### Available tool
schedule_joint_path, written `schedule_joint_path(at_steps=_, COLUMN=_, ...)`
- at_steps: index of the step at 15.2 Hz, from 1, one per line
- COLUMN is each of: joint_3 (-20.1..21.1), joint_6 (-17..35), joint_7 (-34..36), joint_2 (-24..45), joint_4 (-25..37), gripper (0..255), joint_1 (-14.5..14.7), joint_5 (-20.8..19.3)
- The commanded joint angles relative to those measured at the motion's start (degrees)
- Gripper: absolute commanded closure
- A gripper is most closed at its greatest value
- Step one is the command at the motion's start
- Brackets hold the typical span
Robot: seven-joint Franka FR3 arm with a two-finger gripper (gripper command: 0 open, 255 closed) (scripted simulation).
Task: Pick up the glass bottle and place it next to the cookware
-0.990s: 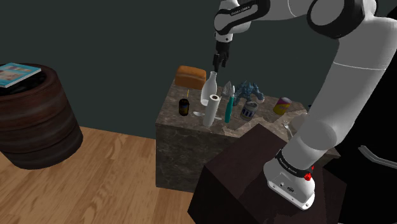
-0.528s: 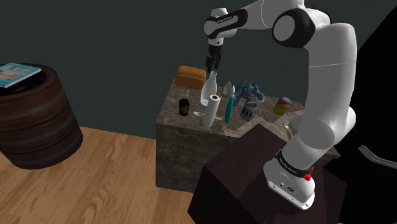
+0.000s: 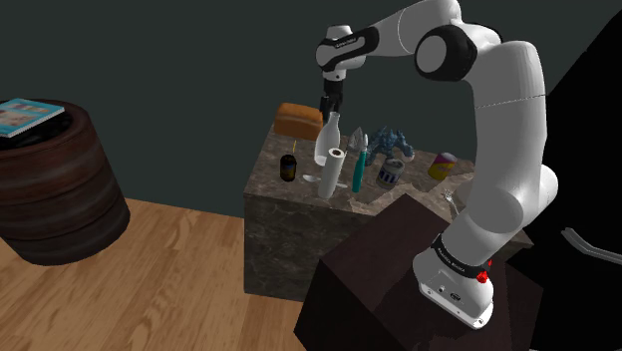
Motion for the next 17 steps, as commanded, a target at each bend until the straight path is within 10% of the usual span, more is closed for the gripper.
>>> schedule_joint_path(at_steps=1, joint_3=0.0, joint_6=1.21, joint_7=-0.01, joint_2=0.25, joint_4=-0.94, gripper=0, joint_1=-0.04, joint_5=0.01)
schedule_joint_path(at_steps=8, joint_3=0.01, joint_6=1.2, joint_7=-0.01, joint_2=0.27, joint_4=-0.92, gripper=0, joint_1=-0.04, joint_5=0.01)
schedule_joint_path(at_steps=9, joint_3=0.01, joint_6=1.2, joint_7=-0.01, joint_2=0.27, joint_4=-0.92, gripper=255, joint_1=-0.04, joint_5=0.01)
schedule_joint_path(at_steps=17, joint_3=0.0, joint_6=1.21, joint_7=-0.01, joint_2=0.25, joint_4=-0.94, gripper=255, joint_1=-0.04, joint_5=0.01)
